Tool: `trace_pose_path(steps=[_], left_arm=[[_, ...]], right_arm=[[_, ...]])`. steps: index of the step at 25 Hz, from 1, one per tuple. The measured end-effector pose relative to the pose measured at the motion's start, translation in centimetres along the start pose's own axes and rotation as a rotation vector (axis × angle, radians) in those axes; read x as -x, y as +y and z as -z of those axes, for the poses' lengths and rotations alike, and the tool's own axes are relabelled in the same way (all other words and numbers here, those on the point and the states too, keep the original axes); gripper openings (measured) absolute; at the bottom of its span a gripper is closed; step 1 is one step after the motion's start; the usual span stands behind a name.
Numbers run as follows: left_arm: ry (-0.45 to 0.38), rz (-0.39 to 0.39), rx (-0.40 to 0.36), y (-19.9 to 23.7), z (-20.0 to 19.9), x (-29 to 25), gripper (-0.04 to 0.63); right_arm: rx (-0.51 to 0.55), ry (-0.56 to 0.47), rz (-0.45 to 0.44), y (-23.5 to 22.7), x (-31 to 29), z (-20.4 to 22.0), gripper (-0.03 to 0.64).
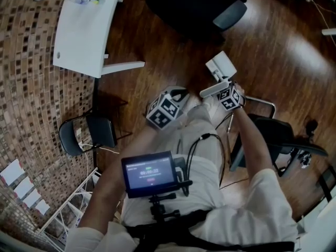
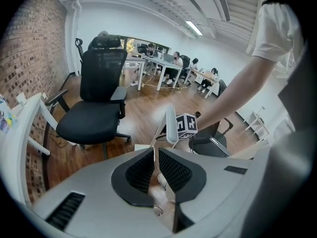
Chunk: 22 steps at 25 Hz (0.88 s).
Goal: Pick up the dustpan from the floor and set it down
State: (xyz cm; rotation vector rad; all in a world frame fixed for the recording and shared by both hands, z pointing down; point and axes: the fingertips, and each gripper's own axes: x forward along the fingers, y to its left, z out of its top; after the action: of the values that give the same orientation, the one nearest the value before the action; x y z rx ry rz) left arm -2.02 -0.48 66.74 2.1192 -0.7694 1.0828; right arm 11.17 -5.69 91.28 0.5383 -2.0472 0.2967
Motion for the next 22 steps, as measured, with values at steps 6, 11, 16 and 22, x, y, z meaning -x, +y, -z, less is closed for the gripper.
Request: trace_pose_path(steps=[6, 11, 16, 22], left_arm=[[-0.003, 0.000, -0.008, 0.1, 0.4, -0.1, 0.025], [-0.001, -0.006, -0.002, 0.3, 1.0, 0.3, 0.025], [-0.006, 0.001, 0.041, 0.7, 1.6, 0.5, 0.025], [-0.017, 0.021, 0.070, 0.7, 2.8, 1.1, 0.025]], right_arm=[[0.011, -0.006, -0.023, 1.3, -0.8, 0.1, 0.092], [0.056, -0.001, -0.029, 2.3, -1.2, 0.2, 0.095], [0.091, -0.004, -0.021, 3.0, -1.7, 0.1, 0.102], [0.102, 0.021, -0.002, 4.7, -1.3, 0.4, 0.167]])
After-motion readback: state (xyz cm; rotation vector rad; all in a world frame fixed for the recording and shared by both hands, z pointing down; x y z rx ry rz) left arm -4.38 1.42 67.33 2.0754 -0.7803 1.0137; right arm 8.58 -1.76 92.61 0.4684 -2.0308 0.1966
